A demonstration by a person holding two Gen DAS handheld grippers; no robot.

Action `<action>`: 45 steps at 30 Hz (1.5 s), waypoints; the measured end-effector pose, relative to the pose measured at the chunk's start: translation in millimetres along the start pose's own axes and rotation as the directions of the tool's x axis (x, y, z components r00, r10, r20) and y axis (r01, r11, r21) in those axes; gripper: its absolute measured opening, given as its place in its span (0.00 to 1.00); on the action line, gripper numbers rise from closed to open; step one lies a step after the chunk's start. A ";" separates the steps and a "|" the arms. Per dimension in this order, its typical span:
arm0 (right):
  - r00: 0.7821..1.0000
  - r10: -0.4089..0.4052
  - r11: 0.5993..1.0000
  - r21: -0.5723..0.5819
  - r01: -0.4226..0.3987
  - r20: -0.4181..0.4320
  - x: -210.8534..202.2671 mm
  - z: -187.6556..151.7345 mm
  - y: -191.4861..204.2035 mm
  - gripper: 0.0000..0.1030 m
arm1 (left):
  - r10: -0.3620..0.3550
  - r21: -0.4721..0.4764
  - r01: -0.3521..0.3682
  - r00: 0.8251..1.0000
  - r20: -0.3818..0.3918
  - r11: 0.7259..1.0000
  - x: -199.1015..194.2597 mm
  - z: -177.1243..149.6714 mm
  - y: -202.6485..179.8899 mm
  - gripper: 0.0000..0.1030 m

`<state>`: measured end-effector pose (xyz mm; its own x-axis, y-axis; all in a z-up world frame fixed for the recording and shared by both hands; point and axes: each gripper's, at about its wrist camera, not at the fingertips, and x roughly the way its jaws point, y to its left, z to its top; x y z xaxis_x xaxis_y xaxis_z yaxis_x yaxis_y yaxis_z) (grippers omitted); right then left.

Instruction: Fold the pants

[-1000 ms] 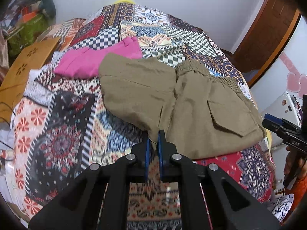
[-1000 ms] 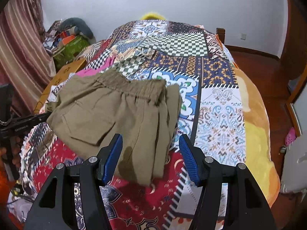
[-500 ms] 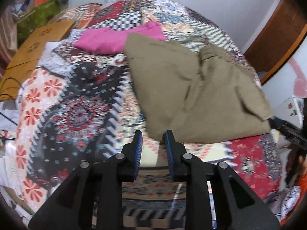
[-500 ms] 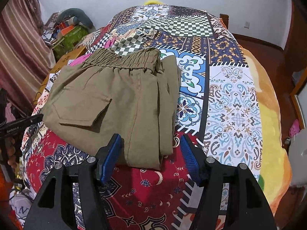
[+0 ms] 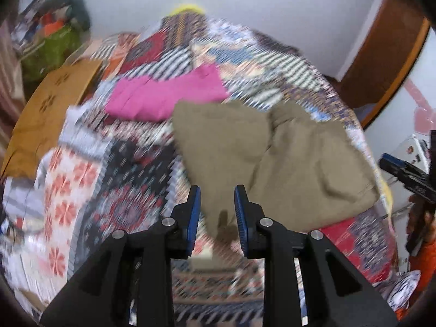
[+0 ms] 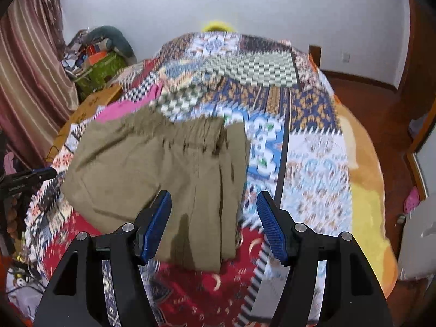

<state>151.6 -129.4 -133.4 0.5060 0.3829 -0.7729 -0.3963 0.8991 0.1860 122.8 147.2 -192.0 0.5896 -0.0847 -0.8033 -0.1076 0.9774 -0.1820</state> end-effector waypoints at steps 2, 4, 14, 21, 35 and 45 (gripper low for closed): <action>1.000 0.013 1.000 -0.004 -0.013 0.010 3.6 9.0 -1.2 0.59 | -0.019 0.019 0.019 1.000 0.015 1.000 3.6 14.9 -11.8 0.24; 1.000 0.026 1.000 -0.003 -0.026 0.008 10.5 15.9 -2.6 0.59 | -0.054 0.031 0.054 0.998 0.012 0.998 12.7 29.4 -23.8 0.24; 0.995 0.086 0.996 -0.028 -0.087 -0.045 53.4 31.0 -2.0 0.52 | -0.116 0.125 0.122 0.992 -0.050 0.985 74.3 65.7 -81.2 0.29; 0.988 0.131 0.990 -0.037 -0.135 -0.079 77.6 24.6 -4.3 0.32 | -0.103 0.136 0.115 0.990 -0.092 0.984 106.3 71.9 -85.3 0.42; 0.991 0.116 0.981 -0.166 -0.103 0.072 45.6 59.3 9.5 0.18 | -0.132 0.167 0.138 0.990 -0.048 0.976 107.1 75.0 -83.2 0.23; 0.996 0.044 0.989 -0.134 -0.055 -0.081 110.2 59.1 -0.3 0.18 | -0.095 0.176 0.096 0.995 -0.013 0.980 107.2 86.0 -83.3 0.09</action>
<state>252.8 -75.0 -182.8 0.4238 0.4039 -0.8107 -0.5224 0.8402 0.1455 263.8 73.4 -214.2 0.5866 -0.1797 -0.7897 0.0922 0.9836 -0.1553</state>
